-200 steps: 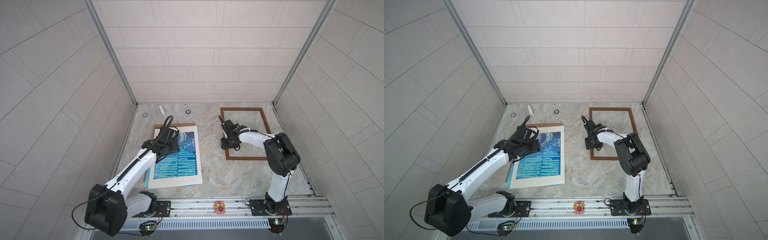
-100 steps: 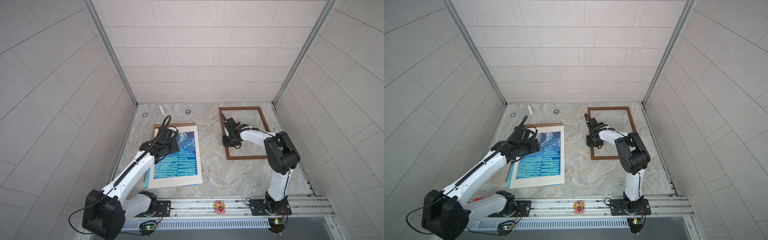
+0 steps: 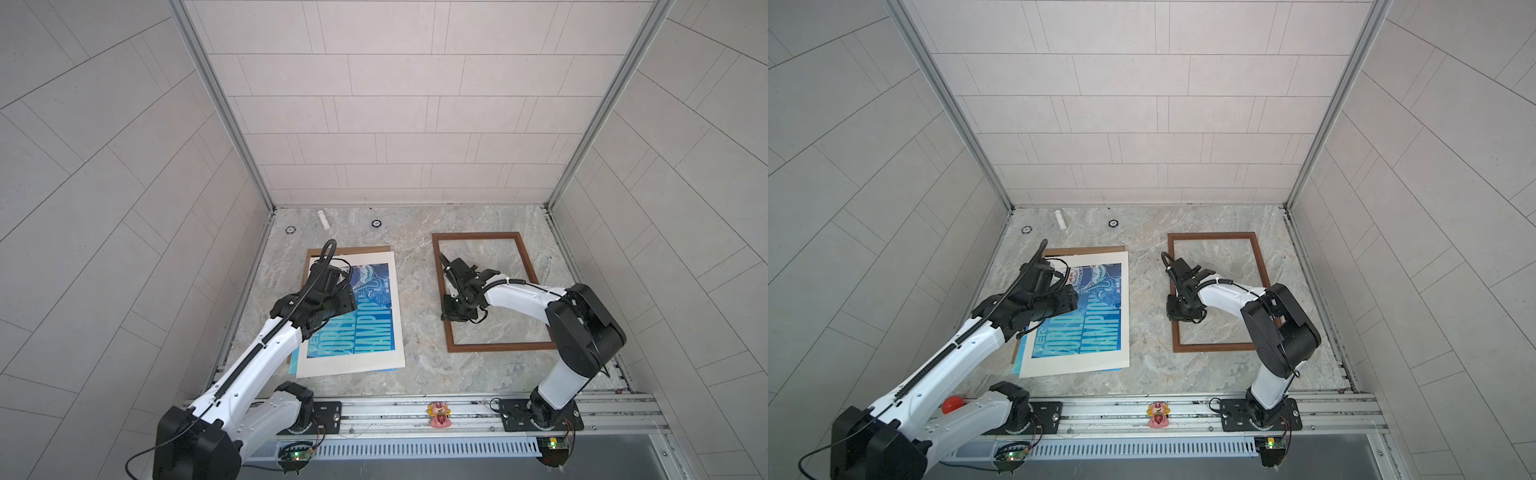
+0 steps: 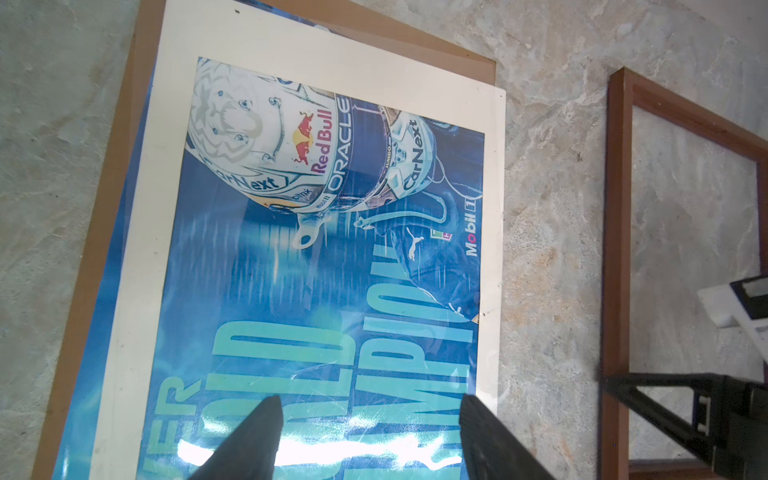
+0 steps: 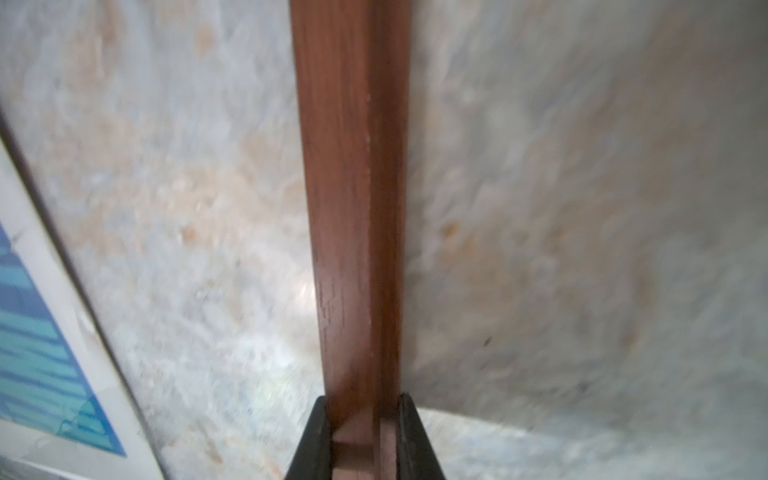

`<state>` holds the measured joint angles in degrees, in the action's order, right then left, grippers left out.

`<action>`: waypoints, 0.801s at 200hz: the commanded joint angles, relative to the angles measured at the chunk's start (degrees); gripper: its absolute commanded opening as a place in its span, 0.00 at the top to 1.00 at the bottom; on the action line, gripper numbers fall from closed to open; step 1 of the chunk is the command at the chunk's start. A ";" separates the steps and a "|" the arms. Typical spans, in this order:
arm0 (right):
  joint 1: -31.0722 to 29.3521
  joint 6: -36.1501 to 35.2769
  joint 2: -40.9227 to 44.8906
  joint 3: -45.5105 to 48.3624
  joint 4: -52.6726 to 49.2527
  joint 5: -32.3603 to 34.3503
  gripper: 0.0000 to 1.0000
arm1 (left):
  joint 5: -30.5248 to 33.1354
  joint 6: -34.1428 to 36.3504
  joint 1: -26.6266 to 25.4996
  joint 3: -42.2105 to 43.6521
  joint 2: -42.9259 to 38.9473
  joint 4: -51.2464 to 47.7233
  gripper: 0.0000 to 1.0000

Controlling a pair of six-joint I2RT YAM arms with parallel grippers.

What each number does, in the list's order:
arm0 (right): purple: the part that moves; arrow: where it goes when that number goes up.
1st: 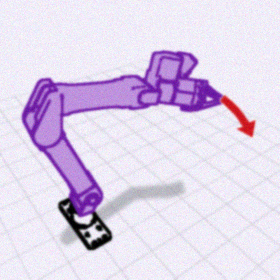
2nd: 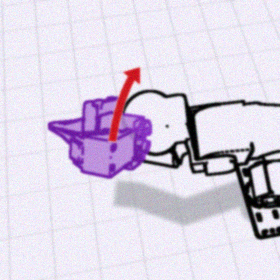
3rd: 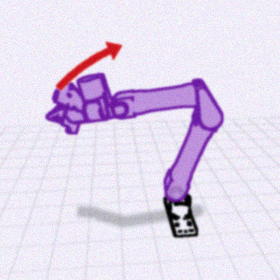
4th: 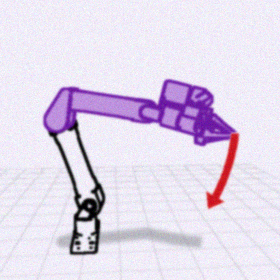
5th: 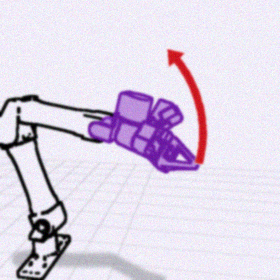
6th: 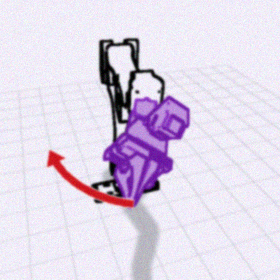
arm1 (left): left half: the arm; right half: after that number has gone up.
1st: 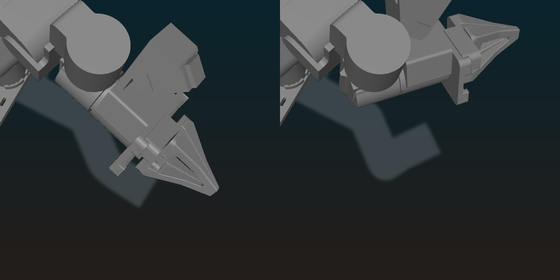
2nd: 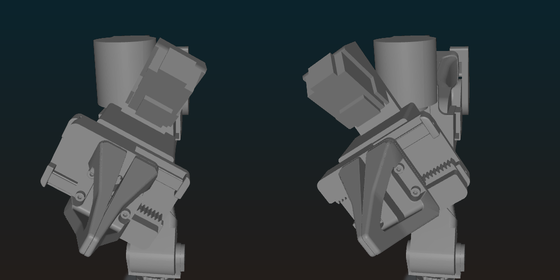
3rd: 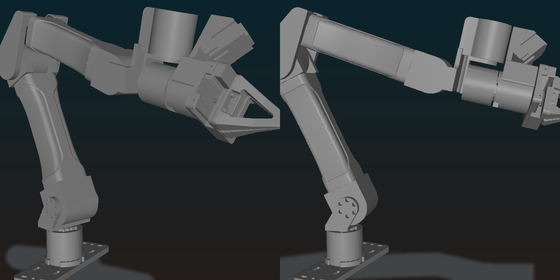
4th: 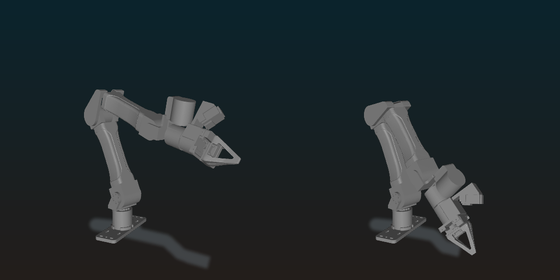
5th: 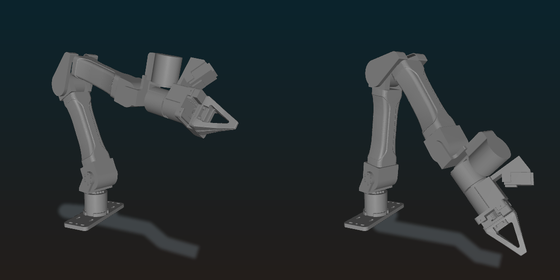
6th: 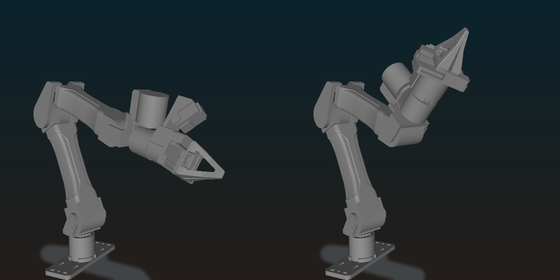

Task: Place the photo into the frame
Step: 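Grip the brown frame side with the right gripper and drag it toward the poster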

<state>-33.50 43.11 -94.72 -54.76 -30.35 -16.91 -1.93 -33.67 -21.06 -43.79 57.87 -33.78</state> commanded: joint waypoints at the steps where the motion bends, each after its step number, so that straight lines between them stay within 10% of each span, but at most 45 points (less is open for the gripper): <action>1: -4.45 14.03 4.93 4.67 2.76 -4.44 0.94 | -0.25 -0.04 -0.85 0.99 -1.59 0.05 0.27; 160: -17.92 11.00 -0.54 1.17 4.73 1.34 0.93 | -1.41 -0.07 -1.54 0.67 0.50 -1.28 0.27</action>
<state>-51.37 56.40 -94.61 -52.34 -26.59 -15.97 -3.46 -33.71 -22.31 -42.39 57.41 -33.71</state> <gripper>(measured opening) 0.169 0.731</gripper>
